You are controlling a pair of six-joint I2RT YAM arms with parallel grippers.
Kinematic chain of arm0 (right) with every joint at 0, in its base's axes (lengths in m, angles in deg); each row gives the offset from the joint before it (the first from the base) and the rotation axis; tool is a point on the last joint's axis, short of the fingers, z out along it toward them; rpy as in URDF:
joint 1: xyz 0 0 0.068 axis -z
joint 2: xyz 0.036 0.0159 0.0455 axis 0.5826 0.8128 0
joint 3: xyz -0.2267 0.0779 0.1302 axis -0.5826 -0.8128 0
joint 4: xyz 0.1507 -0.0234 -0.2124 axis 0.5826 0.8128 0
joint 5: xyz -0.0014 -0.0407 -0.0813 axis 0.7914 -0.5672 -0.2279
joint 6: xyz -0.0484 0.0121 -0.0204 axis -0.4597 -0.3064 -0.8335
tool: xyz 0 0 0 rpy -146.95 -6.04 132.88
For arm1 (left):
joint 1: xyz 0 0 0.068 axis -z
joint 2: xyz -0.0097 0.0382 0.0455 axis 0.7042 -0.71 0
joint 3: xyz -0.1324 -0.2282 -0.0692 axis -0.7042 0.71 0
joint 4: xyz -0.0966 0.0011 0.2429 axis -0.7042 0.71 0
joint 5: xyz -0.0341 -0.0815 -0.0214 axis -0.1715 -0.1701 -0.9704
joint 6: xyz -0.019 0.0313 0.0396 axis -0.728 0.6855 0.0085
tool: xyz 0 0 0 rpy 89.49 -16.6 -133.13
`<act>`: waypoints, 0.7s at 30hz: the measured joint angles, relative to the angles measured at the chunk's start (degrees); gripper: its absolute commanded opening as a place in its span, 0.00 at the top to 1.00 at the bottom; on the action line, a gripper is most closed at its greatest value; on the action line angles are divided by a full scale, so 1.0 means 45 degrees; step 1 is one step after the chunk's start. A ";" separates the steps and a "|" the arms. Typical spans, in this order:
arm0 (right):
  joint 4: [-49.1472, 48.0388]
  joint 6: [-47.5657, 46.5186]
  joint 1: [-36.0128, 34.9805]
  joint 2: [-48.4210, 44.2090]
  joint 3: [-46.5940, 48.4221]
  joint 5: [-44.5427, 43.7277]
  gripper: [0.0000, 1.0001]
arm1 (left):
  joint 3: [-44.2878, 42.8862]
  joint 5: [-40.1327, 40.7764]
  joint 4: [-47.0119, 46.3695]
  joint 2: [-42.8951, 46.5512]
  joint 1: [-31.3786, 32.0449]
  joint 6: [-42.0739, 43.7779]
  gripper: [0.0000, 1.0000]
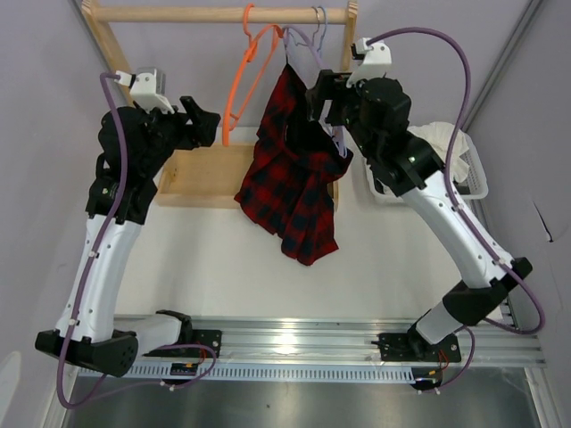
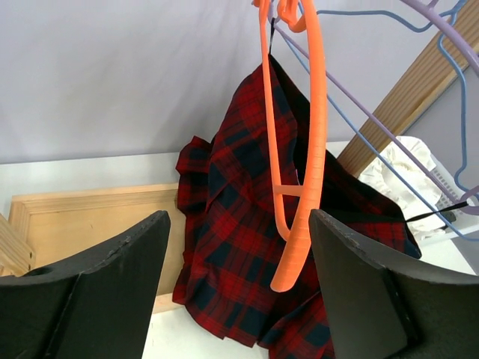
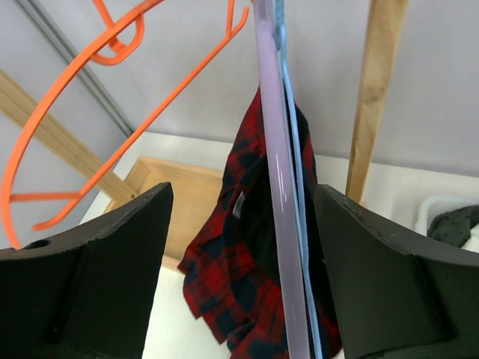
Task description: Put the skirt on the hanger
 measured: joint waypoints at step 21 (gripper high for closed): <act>0.0753 0.3410 0.2390 -0.8179 -0.8806 0.1729 0.09 | 0.1205 0.0952 0.1331 0.2579 0.0000 -0.0457 0.18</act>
